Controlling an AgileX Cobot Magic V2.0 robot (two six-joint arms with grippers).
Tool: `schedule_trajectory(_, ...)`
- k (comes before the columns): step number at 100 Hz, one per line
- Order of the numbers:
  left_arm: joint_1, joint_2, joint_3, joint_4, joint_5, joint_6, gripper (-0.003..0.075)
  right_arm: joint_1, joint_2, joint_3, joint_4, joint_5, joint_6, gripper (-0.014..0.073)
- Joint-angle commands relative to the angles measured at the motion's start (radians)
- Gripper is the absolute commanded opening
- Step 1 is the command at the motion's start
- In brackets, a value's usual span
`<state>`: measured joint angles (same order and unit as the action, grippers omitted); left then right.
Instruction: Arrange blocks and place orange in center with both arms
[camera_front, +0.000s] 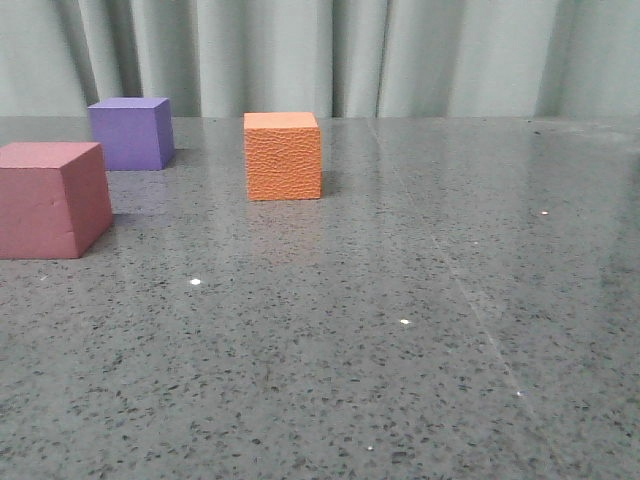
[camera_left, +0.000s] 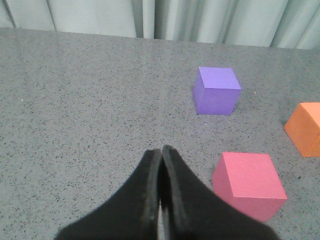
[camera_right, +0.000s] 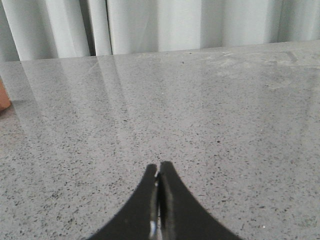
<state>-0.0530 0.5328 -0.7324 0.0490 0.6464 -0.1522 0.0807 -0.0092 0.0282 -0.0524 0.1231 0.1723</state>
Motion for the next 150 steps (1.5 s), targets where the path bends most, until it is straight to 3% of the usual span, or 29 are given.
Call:
schedule_trajectory(1,-0.001,0.011,-0.037,-0.006,-0.065,-0.008,-0.0018,-0.006,-0.010,-0.014,0.003,-0.086,-0.011,-0.0064)
schedule_trajectory(11,-0.001,0.011,-0.037,-0.006,-0.058,-0.008,0.0003,-0.006,-0.010,-0.014,0.003,-0.086,-0.011,-0.0064)
schedule_trajectory(21,-0.001,0.011,-0.037,-0.006,-0.058,-0.008,0.0127,-0.006,-0.010,-0.014,0.003,-0.086,-0.011,-0.0064)
schedule_trajectory(28,-0.001,0.011,-0.037,-0.006,-0.058,-0.008,0.0288,-0.006,-0.010,-0.014,0.003,-0.086,-0.011,-0.0064)
schedule_trajectory(40,-0.001,0.011,-0.037,-0.006,-0.058,-0.008,0.0630,-0.006,-0.010,-0.014,0.003,-0.086,-0.011,-0.0064)
schedule_trajectory(46,-0.001,0.011,-0.037,-0.004,-0.058,-0.008,0.0718,-0.006,-0.010,-0.014,0.003,-0.086,-0.011,-0.0064)
schedule_trajectory(62,-0.001,0.011,-0.037,0.019,-0.083,-0.008,0.0650,-0.006,-0.010,-0.014,0.003,-0.086,-0.011,-0.0064)
schedule_trajectory(81,-0.003,0.020,-0.047,-0.010,-0.074,-0.008,0.0645,-0.006,-0.010,-0.014,0.003,-0.086,-0.011,-0.0064)
schedule_trajectory(123,-0.005,0.251,-0.244,-0.271,-0.068,0.104,0.0639,-0.006,-0.010,-0.014,0.003,-0.086,-0.011,-0.0064)
schedule_trajectory(150,-0.192,0.436,-0.352,-0.264,-0.157,0.092,0.0639,-0.006,-0.010,-0.014,0.003,-0.086,-0.011,-0.0064)
